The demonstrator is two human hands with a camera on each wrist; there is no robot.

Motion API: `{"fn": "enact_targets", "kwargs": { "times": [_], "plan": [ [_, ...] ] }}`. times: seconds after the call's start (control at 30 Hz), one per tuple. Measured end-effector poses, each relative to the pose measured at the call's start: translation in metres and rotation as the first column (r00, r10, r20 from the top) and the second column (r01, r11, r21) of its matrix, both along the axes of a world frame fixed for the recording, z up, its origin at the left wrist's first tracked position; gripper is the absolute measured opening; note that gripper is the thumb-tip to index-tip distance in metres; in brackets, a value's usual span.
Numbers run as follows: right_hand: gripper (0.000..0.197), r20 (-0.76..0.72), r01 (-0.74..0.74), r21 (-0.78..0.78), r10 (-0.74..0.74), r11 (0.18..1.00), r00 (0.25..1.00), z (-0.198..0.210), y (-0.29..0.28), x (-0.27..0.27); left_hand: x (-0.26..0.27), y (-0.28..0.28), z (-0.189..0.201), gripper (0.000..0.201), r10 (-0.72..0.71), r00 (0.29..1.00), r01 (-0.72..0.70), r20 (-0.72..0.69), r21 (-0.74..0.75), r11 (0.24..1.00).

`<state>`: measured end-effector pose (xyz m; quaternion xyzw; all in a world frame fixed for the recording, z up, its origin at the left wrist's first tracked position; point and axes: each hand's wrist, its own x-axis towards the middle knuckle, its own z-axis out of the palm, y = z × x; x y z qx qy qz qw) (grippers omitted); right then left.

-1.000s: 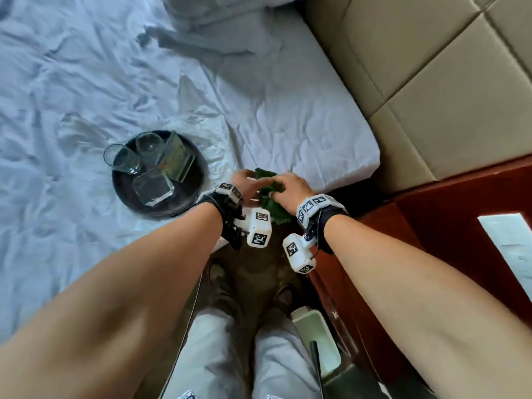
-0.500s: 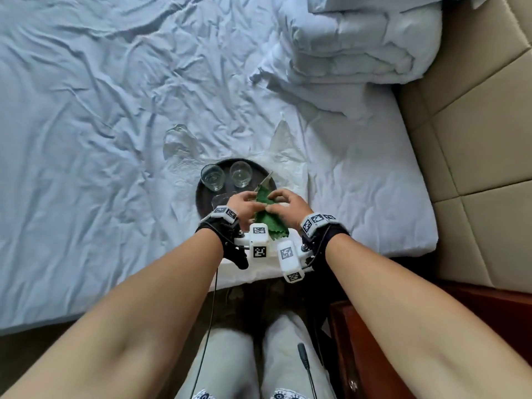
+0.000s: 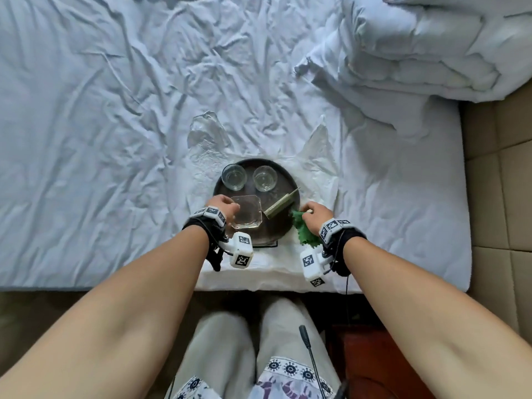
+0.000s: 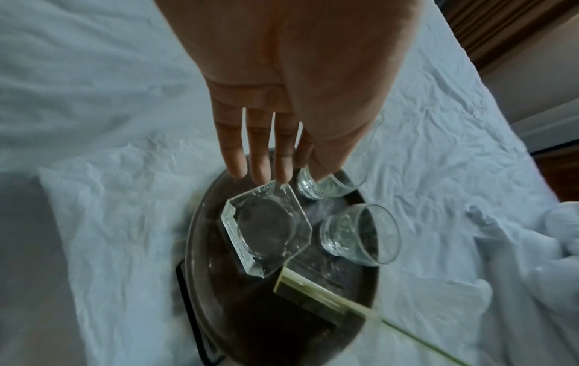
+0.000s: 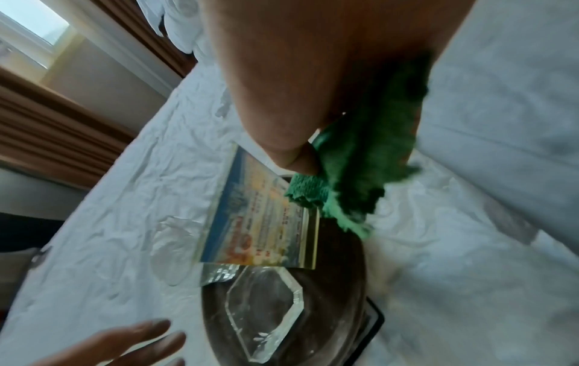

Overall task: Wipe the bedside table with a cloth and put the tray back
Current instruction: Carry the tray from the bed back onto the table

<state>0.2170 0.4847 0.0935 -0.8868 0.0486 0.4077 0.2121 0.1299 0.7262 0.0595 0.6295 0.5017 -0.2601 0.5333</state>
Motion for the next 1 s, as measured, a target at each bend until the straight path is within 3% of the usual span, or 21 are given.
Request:
{"fn": "enact_targets", "kwargs": {
  "times": [0.07,0.17,0.27,0.43,0.63,1.0],
  "plan": [
    [0.011,-0.014,-0.047,-0.081,0.046,0.996,0.999,-0.017,-0.006,0.013,0.001,0.013,-0.027,0.032,-0.073,0.994,0.084,-0.086,0.131,0.988],
    [0.017,-0.020,-0.139,-0.166,0.138,0.976,0.990,-0.040,-0.011,0.031,0.010,0.013,-0.001,0.035,-0.153,0.972,0.193,-0.177,0.236,0.952],
    [0.027,-0.060,-0.228,-0.223,0.220,0.948,0.974,-0.060,-0.008,0.044,0.012,0.019,-0.011,0.043,-0.170,0.950,0.249,-0.263,0.304,0.920],
    [0.029,-0.101,-0.304,-0.258,0.287,0.917,0.953,-0.081,0.007,0.055,0.014,0.023,-0.038,0.057,-0.186,0.907,0.322,-0.379,0.337,0.885],
    [0.027,-0.105,-0.280,-0.246,0.261,0.928,0.959,-0.098,0.022,0.066,0.015,0.031,-0.062,0.043,-0.244,0.888,0.360,-0.390,0.258,0.897],
    [0.021,-0.200,-0.216,-0.264,0.166,0.940,0.966,-0.113,0.024,0.078,0.014,0.040,-0.083,0.020,-0.295,0.883,0.411,-0.366,0.298,0.862]
  ]
}}
